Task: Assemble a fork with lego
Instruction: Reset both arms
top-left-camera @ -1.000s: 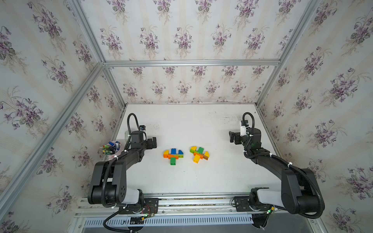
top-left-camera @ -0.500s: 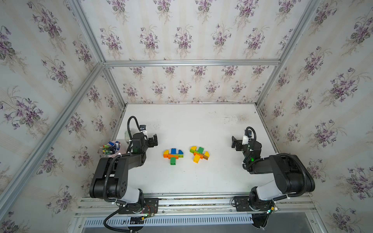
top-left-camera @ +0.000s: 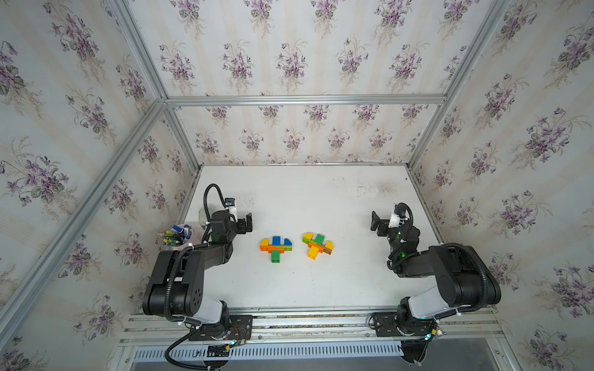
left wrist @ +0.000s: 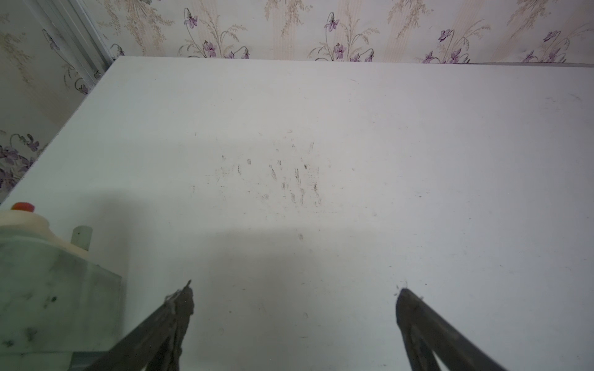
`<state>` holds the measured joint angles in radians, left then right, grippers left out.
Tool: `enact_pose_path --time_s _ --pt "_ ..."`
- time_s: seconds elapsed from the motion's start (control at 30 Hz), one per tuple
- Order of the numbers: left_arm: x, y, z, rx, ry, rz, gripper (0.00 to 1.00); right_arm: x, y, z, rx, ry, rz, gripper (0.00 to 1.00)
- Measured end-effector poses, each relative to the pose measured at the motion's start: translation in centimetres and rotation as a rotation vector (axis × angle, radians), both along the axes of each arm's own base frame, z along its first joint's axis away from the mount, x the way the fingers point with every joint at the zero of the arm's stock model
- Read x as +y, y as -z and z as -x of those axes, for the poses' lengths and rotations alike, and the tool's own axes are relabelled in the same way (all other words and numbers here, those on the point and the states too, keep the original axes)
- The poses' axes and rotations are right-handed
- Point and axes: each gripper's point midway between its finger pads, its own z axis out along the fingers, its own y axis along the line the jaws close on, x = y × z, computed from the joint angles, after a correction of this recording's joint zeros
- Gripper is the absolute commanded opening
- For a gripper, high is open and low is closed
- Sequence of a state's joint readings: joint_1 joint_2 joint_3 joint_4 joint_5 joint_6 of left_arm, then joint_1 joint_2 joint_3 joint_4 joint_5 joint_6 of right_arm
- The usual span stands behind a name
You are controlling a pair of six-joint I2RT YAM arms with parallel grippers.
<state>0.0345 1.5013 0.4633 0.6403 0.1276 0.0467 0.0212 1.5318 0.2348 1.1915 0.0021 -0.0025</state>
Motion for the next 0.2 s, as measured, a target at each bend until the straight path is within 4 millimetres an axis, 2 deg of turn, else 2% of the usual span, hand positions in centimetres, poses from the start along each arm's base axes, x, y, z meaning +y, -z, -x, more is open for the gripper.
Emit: enact_pose_path --time_s 0.2 --pt "-0.07 0.01 0.01 0.0 0.004 0.0 1.0 0.32 -0.05 -0.08 -0.002 -0.006 0.002 1.0"
